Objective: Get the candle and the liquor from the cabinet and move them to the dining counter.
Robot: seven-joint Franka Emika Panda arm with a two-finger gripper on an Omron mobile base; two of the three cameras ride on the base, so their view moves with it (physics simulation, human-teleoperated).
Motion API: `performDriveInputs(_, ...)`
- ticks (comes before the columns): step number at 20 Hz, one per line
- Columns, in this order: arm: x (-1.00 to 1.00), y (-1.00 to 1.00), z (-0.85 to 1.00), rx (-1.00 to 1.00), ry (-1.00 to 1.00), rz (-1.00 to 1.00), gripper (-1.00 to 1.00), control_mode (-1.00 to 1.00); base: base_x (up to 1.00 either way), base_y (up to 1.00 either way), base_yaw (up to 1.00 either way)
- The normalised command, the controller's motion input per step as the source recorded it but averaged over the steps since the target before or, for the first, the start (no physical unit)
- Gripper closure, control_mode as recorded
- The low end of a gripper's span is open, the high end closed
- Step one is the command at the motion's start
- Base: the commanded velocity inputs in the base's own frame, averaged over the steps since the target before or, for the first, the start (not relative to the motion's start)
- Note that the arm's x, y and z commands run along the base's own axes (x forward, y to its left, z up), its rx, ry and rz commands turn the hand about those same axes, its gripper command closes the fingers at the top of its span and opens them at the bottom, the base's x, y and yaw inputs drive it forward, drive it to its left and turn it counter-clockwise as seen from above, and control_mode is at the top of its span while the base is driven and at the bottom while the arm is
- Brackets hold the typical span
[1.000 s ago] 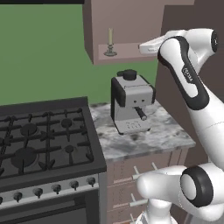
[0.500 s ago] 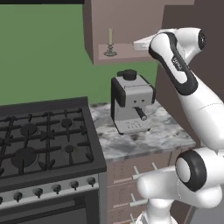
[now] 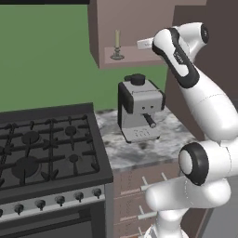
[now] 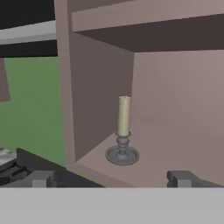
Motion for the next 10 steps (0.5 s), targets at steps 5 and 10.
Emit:
performDriveInputs(5,0.37,0.0,0.03,0.01,0.09,0.01,-1.0,-1.0,0.0,0.0,0.0)
performDriveInputs(10,0.33,0.0,0.05,0.0,0.0,0.0,-1.0,-1.0,0.0,0.0,0.0)
